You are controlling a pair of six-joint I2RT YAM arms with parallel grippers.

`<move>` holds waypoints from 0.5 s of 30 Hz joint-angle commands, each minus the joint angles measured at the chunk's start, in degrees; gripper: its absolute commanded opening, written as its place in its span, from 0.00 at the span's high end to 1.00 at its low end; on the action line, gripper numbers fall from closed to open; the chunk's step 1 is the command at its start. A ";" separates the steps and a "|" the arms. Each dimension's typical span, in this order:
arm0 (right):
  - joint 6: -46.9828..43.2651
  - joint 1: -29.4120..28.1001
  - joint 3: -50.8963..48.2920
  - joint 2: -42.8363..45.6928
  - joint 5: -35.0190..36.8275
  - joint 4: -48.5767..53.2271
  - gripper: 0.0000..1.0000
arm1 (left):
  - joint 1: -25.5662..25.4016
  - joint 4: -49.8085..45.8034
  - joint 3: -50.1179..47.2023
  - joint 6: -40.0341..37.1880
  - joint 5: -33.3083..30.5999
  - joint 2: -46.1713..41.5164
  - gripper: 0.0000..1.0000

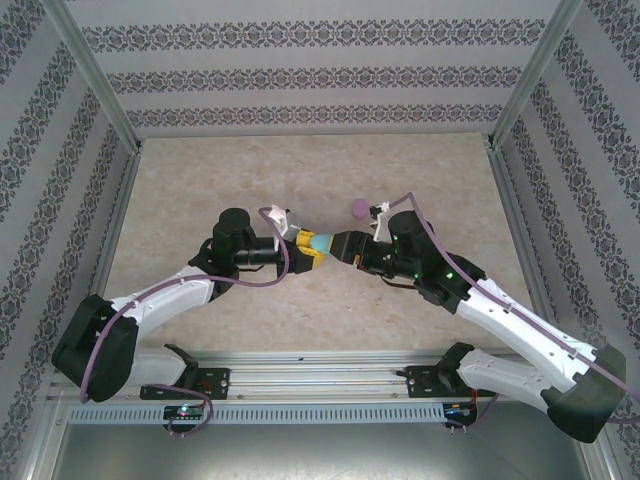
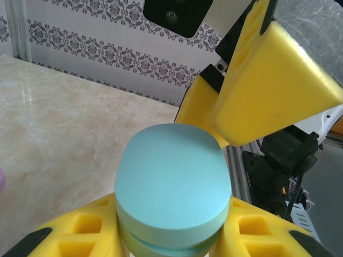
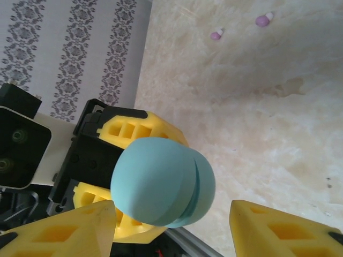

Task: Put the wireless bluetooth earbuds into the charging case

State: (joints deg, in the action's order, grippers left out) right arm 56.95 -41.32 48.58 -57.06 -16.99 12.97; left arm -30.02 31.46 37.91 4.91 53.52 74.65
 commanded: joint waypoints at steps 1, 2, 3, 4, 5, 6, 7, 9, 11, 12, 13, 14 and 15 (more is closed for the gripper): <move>2.23 0.80 -0.48 -0.54 -2.70 -5.79 0.41 | -0.65 4.40 1.73 1.57 0.01 -0.10 0.88; 2.66 0.80 -0.63 -0.77 -2.95 -6.60 0.41 | -0.68 4.48 1.81 1.76 -0.01 -0.12 0.88; 2.94 0.76 -0.75 -0.94 -3.21 -7.32 0.40 | -0.65 4.37 1.77 1.77 -0.04 -0.27 0.88; 3.24 0.74 -0.82 -1.31 -3.38 -7.75 0.40 | -0.65 4.15 1.85 1.77 -0.03 -0.36 0.88; 3.37 0.76 -0.77 -1.55 -3.62 -8.05 0.40 | -0.70 4.14 1.97 1.77 -0.10 -0.38 0.88; 3.49 0.81 -0.68 -1.83 -3.89 -8.27 0.40 | -0.66 4.17 1.95 1.81 -0.13 -0.30 0.88; 3.67 0.88 -0.63 -2.08 -4.16 -8.51 0.40 | -0.65 4.28 1.94 1.89 -0.20 -0.28 0.88; 4.13 0.87 -0.68 -2.60 -4.57 -9.18 0.40 | -0.70 4.83 2.08 2.26 -0.25 0.04 0.88; 4.53 0.85 -0.68 -2.94 -4.84 -9.62 0.40 | -0.65 6.10 1.99 3.14 -0.09 0.36 0.88; 4.79 0.81 -0.76 -3.05 -4.88 -9.84 0.40 | -0.66 6.92 1.99 3.77 -0.06 0.64 0.88; 4.96 0.89 -0.89 -3.07 -4.87 -10.06 0.40 | -0.65 7.62 1.99 4.24 0.04 0.75 0.87; 5.28 0.89 -1.07 -3.17 -4.88 -10.53 0.40 | -0.68 8.38 1.85 4.86 0.12 0.89 0.88; 5.68 0.89 -1.28 -3.26 -4.97 -11.11 0.41 | -0.65 9.00 1.89 5.34 0.29 1.02 0.88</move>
State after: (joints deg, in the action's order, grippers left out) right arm 61.17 -40.60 48.29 -60.25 -20.38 5.69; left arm -30.02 35.20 38.28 7.86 53.08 75.20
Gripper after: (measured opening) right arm 0.592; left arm 0.287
